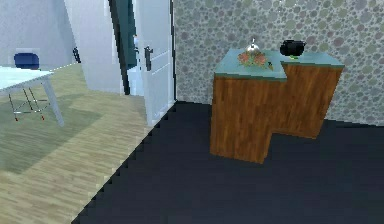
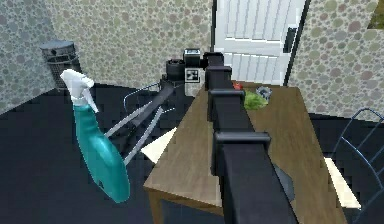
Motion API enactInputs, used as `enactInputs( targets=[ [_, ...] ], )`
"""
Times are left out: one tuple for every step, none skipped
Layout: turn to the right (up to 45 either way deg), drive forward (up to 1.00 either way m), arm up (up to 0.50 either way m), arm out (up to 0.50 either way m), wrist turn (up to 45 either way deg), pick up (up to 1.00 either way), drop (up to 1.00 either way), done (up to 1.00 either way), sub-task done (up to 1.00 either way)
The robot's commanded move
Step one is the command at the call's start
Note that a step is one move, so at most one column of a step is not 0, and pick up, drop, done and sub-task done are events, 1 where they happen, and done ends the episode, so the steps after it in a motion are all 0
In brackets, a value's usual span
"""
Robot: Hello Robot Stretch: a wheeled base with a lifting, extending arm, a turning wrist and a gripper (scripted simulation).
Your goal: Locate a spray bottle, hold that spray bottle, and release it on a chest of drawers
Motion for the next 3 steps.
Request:
enactInputs(
  targets=[
    [0.0,0.00,0.00,-0.32,0.0,0.00,0.00,0.00,0.00],
    [-21.0,0.00,0.00,0.00,0.0,0.00,0.00,0.00,0.00],
    [-3.0,0.00,0.00,0.00,0.0,0.00,0.00,0.00,0.00]
  ],
)
